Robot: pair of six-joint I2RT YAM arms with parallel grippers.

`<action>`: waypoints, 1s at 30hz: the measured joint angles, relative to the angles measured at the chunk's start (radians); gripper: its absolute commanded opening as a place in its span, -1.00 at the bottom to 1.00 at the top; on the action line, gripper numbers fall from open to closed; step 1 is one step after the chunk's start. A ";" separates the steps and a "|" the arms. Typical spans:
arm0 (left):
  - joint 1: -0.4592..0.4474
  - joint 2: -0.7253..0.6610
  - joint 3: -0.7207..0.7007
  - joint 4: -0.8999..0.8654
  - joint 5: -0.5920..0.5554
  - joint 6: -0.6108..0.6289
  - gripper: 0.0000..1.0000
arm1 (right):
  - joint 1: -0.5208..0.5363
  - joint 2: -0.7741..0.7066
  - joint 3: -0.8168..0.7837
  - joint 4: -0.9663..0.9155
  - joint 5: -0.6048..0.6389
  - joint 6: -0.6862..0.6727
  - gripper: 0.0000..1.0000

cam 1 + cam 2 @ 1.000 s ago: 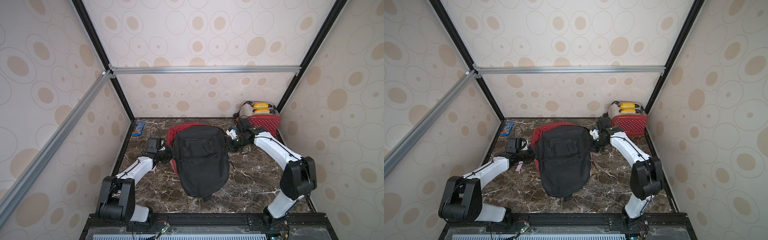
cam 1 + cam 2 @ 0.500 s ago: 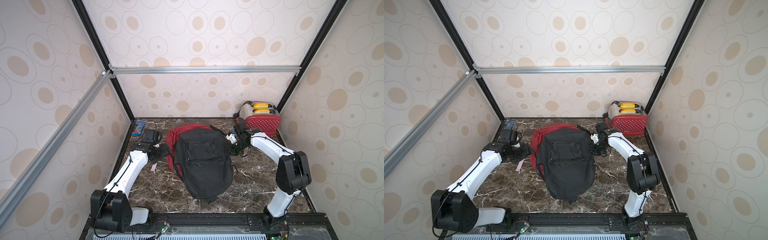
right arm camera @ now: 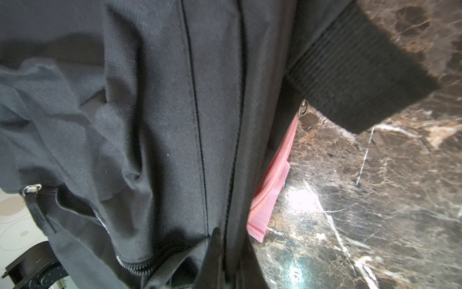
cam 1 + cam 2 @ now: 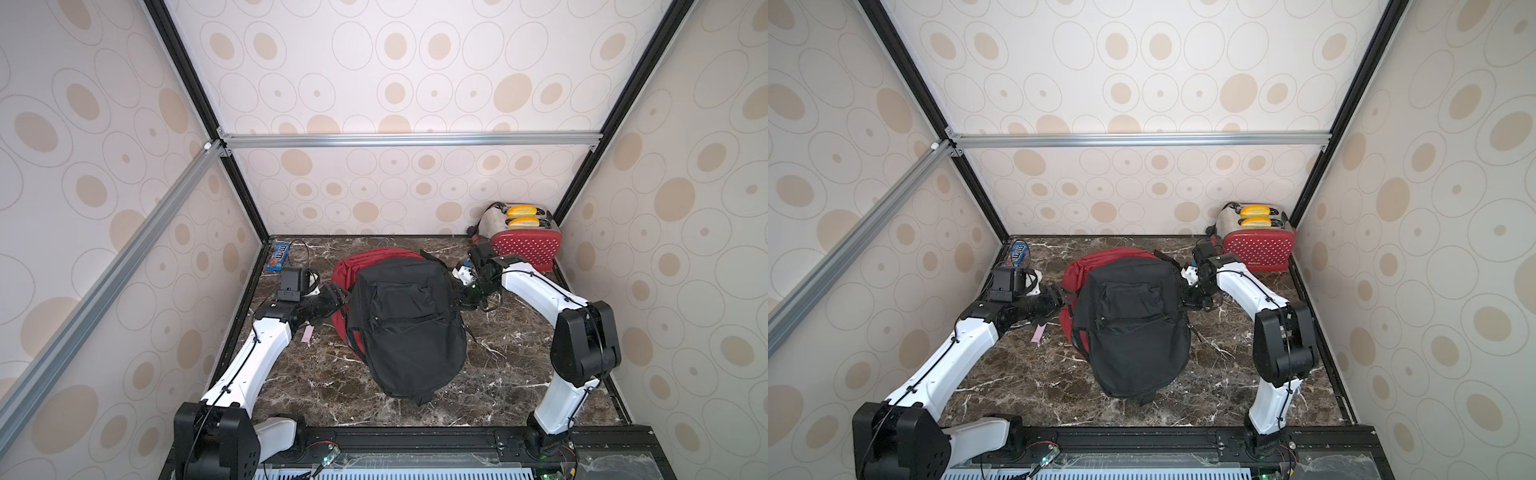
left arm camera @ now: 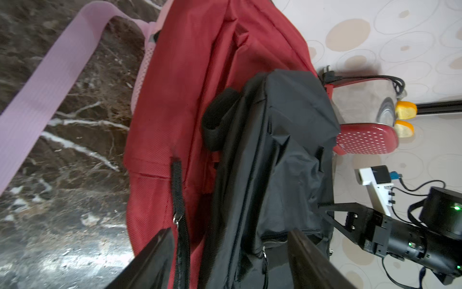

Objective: Zip up the backpack
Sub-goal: Place the backpack on the backpack, then zip the zipper on the backpack.

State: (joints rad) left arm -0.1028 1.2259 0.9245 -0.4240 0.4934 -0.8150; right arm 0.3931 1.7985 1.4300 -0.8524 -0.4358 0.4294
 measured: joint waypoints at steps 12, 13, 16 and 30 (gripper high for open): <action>-0.060 0.159 -0.022 0.096 0.059 0.003 0.29 | -0.006 0.000 0.000 0.005 -0.037 0.008 -1.00; -0.064 0.164 -0.027 0.097 0.062 0.005 0.26 | -0.006 0.000 0.000 0.006 -0.037 0.009 -1.00; -0.077 0.174 -0.041 0.103 0.071 0.013 0.09 | -0.006 0.002 0.000 0.008 -0.040 0.014 -1.00; -0.089 0.201 -0.148 0.305 0.163 -0.055 -0.89 | -0.024 0.018 0.000 0.030 -0.082 0.043 -1.00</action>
State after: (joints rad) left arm -0.1921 1.4265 0.7769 -0.1188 0.6567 -0.8703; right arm 0.3691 1.8168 1.4296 -0.8223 -0.5182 0.4725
